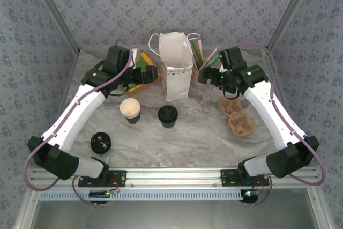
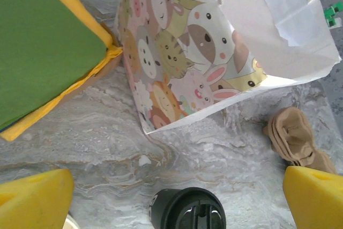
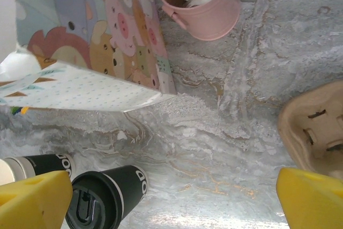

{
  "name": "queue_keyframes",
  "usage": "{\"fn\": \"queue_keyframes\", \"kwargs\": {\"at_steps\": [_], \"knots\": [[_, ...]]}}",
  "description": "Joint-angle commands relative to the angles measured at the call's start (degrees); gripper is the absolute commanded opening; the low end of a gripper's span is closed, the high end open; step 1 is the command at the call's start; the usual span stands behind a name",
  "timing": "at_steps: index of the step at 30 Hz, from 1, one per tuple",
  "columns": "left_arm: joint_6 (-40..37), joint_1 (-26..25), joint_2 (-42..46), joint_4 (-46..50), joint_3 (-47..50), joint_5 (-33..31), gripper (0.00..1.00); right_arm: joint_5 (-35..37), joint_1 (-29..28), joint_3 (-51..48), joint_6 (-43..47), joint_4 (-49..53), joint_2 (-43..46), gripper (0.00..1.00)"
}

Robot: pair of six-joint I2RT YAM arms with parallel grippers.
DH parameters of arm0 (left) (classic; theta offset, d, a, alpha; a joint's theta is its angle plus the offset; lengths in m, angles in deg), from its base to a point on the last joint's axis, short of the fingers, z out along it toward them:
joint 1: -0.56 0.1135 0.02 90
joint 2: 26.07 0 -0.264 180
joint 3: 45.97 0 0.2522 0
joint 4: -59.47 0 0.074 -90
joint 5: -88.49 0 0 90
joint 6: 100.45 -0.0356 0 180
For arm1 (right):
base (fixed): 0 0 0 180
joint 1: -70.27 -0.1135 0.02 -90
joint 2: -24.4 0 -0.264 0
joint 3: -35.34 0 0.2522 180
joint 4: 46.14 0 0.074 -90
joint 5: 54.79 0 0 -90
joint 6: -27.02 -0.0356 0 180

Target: Pack the takeout coffee

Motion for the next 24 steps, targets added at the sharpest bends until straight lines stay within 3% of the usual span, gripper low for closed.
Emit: {"fn": "queue_keyframes", "kwargs": {"at_steps": [1,12,24], "knots": [[-0.78,0.15,-1.45,-0.43,-2.35,2.75,1.0,-1.04,1.08,-0.21,0.07,1.55,0.91,1.0],[-3.67,0.25,-3.03,2.29,-5.49,4.9,1.0,-3.54,6.45,-2.56,1.74,4.12,1.94,0.95],[-3.92,-2.97,-4.54,1.83,-5.72,7.97,1.0,-10.25,28.51,-25.98,1.34,1.41,9.01,0.94]]}}
